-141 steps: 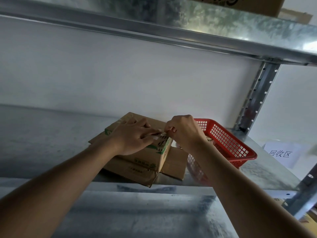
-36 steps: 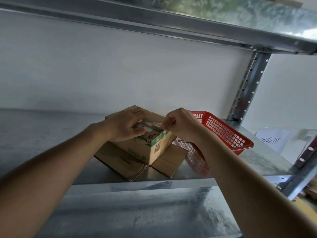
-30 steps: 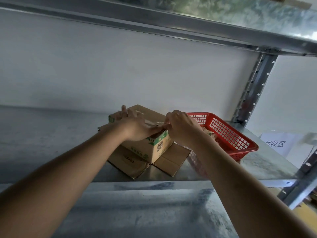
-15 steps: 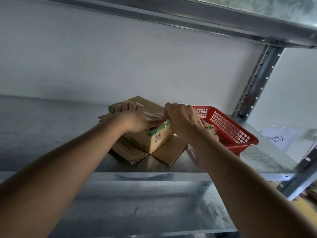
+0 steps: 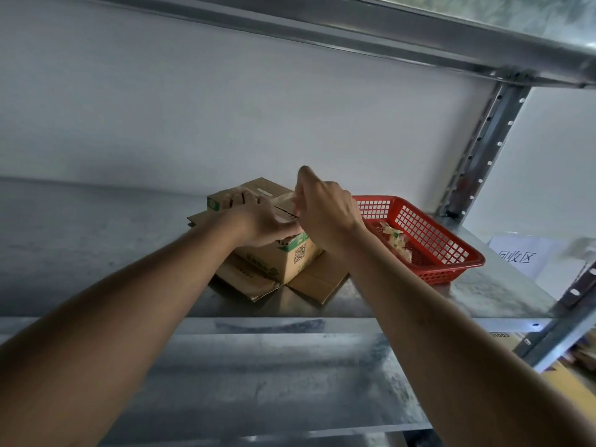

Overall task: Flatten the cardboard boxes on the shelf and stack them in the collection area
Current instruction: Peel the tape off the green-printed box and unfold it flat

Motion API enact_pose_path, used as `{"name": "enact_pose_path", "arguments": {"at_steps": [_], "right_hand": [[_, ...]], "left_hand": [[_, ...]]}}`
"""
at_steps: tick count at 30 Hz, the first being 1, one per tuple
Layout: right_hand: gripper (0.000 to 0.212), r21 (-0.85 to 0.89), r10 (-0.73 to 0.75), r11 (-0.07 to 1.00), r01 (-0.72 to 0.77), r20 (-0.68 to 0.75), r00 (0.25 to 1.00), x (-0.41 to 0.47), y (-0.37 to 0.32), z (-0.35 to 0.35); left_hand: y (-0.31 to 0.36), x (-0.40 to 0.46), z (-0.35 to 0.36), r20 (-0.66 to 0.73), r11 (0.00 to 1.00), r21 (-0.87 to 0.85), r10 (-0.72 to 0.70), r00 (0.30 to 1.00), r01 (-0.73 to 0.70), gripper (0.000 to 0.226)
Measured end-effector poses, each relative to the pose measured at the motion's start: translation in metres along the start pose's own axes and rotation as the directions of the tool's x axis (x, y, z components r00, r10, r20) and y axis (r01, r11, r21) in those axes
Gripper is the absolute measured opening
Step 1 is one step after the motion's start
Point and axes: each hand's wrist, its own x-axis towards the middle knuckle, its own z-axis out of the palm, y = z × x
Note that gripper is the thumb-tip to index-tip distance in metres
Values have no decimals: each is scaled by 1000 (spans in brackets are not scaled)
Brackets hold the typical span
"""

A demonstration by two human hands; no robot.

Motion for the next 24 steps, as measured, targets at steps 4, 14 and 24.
{"name": "enact_pose_path", "arguments": {"at_steps": [4, 14, 24], "right_hand": [[5, 82, 21, 996, -23, 17, 1000, 17, -4, -17], [14, 198, 31, 978, -62, 156, 987, 15, 24, -10], [16, 256, 203, 937, -237, 151, 967, 15, 7, 22]], "left_hand": [[-7, 0, 2, -3, 999, -38, -11, 1000, 11, 132], [-68, 10, -10, 7, 937, -124, 330, 944, -326, 105], [-58, -1, -35, 50, 967, -224, 136, 989, -122, 48]]}}
